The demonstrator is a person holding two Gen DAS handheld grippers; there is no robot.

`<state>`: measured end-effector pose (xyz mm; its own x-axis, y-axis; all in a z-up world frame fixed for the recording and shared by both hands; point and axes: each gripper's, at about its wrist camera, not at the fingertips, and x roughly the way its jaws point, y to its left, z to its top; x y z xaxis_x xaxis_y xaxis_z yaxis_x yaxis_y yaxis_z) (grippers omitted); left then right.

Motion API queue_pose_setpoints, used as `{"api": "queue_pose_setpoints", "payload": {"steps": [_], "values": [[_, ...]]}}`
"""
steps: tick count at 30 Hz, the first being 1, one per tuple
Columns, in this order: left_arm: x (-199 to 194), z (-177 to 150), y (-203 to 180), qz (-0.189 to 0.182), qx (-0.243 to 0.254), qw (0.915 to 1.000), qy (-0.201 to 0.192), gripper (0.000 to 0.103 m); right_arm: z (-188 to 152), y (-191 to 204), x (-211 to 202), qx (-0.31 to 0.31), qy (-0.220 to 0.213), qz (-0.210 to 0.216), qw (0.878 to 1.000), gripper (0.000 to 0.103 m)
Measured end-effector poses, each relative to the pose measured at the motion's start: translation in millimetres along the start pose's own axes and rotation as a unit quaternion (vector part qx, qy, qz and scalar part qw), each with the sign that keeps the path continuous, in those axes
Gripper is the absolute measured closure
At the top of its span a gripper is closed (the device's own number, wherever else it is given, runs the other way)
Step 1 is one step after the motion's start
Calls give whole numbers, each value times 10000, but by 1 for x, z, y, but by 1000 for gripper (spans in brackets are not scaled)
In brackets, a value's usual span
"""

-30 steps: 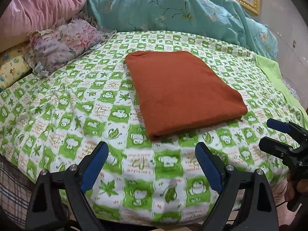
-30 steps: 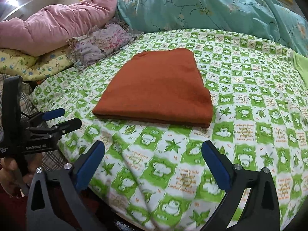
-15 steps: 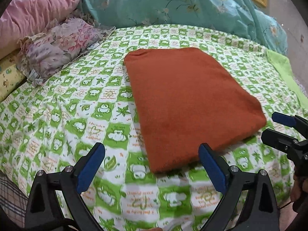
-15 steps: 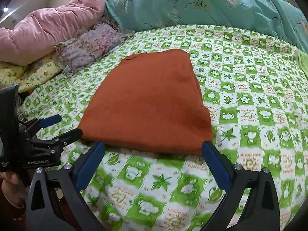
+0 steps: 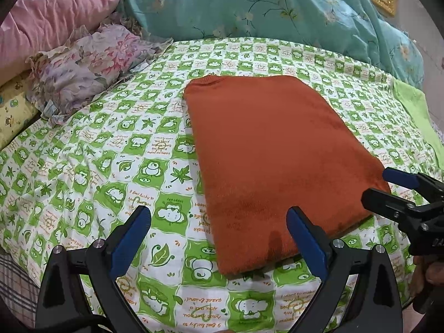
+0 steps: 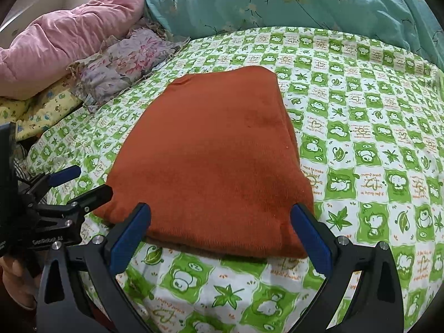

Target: Fold small clothes

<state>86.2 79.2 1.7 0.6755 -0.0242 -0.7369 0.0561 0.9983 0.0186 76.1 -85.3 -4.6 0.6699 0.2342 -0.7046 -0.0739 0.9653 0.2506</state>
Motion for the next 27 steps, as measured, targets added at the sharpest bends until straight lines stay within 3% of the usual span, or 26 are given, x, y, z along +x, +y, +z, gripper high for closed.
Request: {"api": "queue_pose_setpoints", "payload": {"steps": [27], "values": [[2, 8, 2, -166, 55, 9998, -52, 4, 3, -5, 8, 18, 69, 17, 10000, 3]]}}
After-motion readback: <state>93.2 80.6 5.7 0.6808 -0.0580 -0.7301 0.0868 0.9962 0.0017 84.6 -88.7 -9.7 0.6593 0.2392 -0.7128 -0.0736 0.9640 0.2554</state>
